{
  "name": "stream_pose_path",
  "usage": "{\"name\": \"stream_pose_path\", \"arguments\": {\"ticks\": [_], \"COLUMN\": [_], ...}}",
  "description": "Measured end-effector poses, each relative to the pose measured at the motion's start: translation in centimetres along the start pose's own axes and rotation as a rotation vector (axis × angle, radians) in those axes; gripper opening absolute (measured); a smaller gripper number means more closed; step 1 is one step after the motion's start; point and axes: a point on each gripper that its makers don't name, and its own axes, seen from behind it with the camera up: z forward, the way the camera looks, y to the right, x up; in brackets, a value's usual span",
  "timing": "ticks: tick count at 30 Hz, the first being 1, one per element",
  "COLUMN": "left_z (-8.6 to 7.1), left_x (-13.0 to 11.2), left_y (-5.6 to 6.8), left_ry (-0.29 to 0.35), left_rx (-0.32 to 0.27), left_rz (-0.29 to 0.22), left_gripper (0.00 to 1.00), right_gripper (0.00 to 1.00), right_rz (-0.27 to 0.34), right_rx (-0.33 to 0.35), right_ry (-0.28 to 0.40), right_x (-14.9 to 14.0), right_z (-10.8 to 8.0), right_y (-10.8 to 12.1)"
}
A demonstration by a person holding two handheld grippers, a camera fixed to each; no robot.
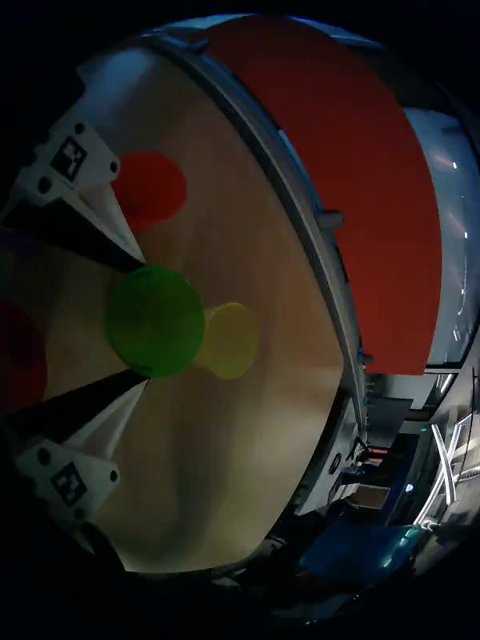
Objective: Pour water
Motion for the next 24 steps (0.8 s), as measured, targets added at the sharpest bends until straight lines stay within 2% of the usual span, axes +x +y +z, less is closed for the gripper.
{"name": "stream_pose_path", "arguments": {"ticks": [12,24], "left_z": [-2.8,-6.0], "left_x": [0.7,2.0], "left_y": [0.5,-0.4], "left_ry": [0.079,0.172], "left_rx": [-0.003,0.021], "left_rz": [0.010,-0.010], "left_gripper": [0.85,0.85], "right_gripper": [0.91,0.91], "right_rz": [-0.009,-0.021], "right_rx": [0.001,0.012], "right_ry": [0.005,0.007], "right_x": [0.8,1.7], "right_z": [0.0,0.3], "right_y": [-0.6,-1.8]}}
